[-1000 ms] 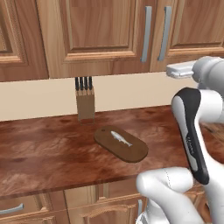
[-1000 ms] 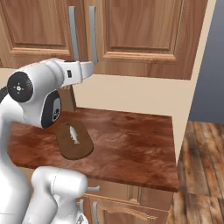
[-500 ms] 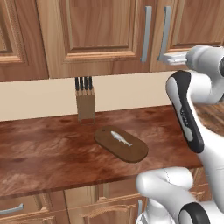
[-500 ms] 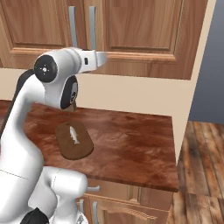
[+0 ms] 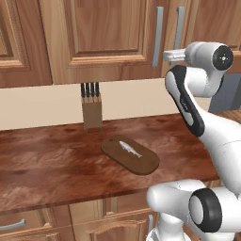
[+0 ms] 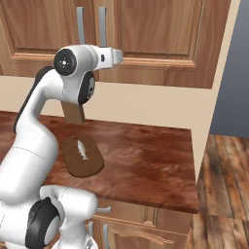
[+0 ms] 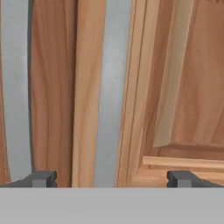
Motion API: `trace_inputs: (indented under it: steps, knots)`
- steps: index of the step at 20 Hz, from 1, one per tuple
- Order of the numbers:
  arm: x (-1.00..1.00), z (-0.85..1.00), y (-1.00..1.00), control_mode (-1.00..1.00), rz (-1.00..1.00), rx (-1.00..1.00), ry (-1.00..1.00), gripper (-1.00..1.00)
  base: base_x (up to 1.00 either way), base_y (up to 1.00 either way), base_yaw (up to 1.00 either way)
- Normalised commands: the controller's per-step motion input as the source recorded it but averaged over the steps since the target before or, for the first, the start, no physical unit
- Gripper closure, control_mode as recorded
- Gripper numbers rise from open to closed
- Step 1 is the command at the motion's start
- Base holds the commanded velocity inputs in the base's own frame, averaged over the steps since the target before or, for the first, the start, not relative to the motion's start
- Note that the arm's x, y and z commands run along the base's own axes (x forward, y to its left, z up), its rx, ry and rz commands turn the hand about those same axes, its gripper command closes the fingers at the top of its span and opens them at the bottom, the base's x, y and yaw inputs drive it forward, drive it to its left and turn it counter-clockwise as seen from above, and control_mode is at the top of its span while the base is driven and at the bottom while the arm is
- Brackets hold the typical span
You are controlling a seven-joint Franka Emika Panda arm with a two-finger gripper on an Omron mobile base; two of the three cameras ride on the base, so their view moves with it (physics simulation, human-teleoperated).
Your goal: Open the cabinet, retrieve the rolling pin, and place it next to the meat on the cutting board to prepare for tenderizing.
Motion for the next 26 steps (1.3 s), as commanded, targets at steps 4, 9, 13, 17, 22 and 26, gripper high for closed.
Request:
trace_inputs:
  steps: [4, 9, 13, 17, 22, 26]
  knots:
    - [0.59, 0.0, 0.04, -1.0, 0.0, 0.0, 0.02, -1.0, 0.0, 0.0, 0.0]
    - [0.54, 0.02, 0.06, -1.0, 0.0, 0.0, 0.02, -1.0, 0.0, 0.0, 0.0]
    - [0.48, 0.0, 0.07, -1.0, 0.0, 0.0, 0.05, 1.0, 0.0, 0.0, 0.0]
    - [0.37, 0.0, 0.05, -1.0, 0.0, 0.0, 0.05, 1.0, 0.0, 0.0, 0.0]
    - [0.12, 0.0, 0.06, -1.0, 0.01, 0.0, 0.02, 1.0, 0.0, 0.0, 0.0]
    - [0.22, 0.0, 0.0, -1.0, 0.0, 0.0, 0.0, 1.0, 0.0, 0.0, 0.0]
